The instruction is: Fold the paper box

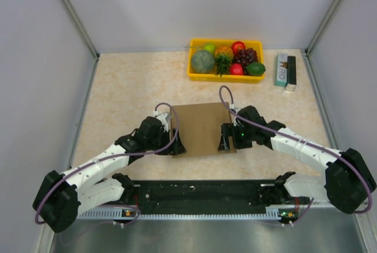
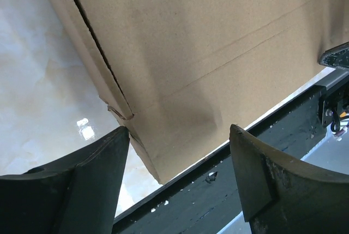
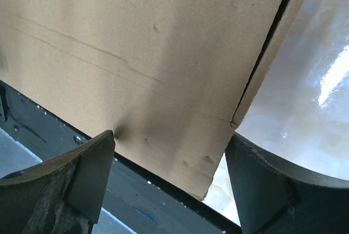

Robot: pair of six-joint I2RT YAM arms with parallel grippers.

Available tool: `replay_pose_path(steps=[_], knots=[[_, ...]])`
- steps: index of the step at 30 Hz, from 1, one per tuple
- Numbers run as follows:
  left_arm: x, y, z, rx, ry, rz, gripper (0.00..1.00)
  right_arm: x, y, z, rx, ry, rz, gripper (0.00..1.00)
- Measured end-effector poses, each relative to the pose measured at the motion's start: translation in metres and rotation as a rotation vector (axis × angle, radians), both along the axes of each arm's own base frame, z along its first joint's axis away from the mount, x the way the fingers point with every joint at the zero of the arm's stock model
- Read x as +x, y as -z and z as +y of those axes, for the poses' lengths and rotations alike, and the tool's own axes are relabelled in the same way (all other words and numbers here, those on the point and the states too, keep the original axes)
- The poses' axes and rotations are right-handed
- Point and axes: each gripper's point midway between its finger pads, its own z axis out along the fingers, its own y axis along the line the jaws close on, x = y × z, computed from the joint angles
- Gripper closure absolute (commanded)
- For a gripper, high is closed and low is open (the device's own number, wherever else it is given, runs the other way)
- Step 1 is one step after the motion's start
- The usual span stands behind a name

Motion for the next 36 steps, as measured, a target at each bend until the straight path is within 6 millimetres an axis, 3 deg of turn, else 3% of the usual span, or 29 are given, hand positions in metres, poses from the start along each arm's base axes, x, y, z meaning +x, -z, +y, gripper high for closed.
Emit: replay_pose_path(steps=[14,19,30,36], knots=[[0.001,-0.004,0.006,0.006,-0.019,-0.030,0.25,0.000,0.004,-0.005,-0.034,0.008,0.010,0.23],[-0.001,-0.006,0.003,-0.014,-0.012,-0.021,0.27,0.001,-0.001,-0.006,-0.045,0.009,0.011,0.27],[-0.005,-0.001,-0.011,-0.094,-0.008,0.031,0.30,-0.007,0.005,-0.014,-0.106,0.011,0.026,0.27],[-0.001,0.002,-0.008,-0.087,-0.033,0.018,0.30,-0.005,0.006,-0.015,-0.118,0.015,0.016,0.27]])
